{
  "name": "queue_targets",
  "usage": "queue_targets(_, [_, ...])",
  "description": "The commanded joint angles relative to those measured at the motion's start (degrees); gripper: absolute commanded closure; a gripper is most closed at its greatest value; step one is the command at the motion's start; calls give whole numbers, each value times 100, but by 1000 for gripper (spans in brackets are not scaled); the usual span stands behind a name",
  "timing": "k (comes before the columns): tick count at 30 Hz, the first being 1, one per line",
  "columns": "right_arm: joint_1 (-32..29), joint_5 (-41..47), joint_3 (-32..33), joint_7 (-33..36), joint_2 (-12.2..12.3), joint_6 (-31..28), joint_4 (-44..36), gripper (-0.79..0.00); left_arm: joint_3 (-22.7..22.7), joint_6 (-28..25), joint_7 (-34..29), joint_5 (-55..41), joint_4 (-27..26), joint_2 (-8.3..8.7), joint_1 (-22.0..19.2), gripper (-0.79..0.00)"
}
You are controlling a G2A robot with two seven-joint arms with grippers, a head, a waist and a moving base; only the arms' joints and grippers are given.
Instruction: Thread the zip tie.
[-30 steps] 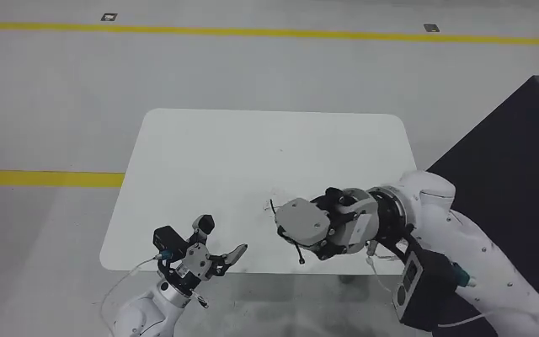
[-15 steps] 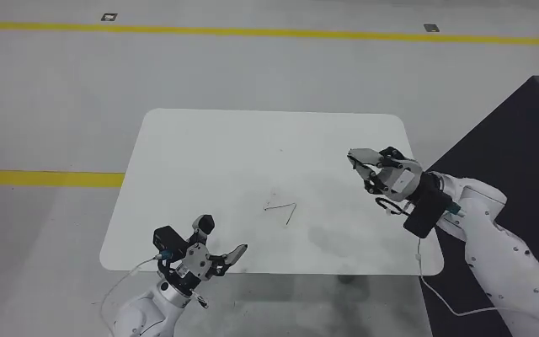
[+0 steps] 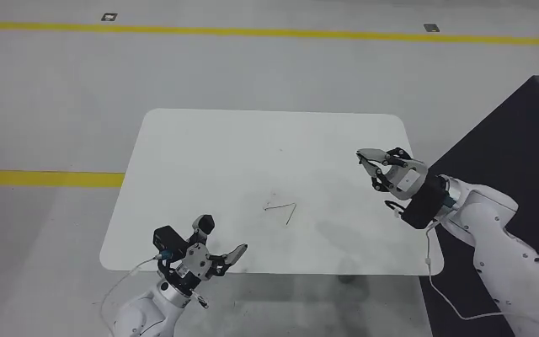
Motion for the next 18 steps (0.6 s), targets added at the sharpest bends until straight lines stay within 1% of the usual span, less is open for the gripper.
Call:
queue_targets(1, [0,0,0,0,0,0,0,0,0,0,0,0,0,0,0,-785])
queue_targets(3, [0,0,0,0,0,0,0,0,20,-17,10,-29,-44,-3,-17,-785])
queue_targets(5, [0,0,0,0,0,0,0,0,159,-10,-113,190,-170,-12,-148,-785])
queue_targets(8, [0,0,0,0,0,0,0,0,635,210,-281,337,-199,-82,-543,-785])
queue_targets(9, [0,0,0,0,0,0,0,0,826,241,-370,296,-118,-114,-742,-785])
queue_targets(10, [0,0,0,0,0,0,0,0,992,379,-507,317,4,-149,-960,-785])
queue_targets(13, [0,0,0,0,0,0,0,0,1552,759,-872,667,311,-264,-1609,-785])
queue_targets(16, [0,0,0,0,0,0,0,0,2049,1049,-1040,992,839,-391,-2199,-785])
queue_targets(18, [0,0,0,0,0,0,0,0,2284,1326,-1052,1155,1233,-481,-2560,-785])
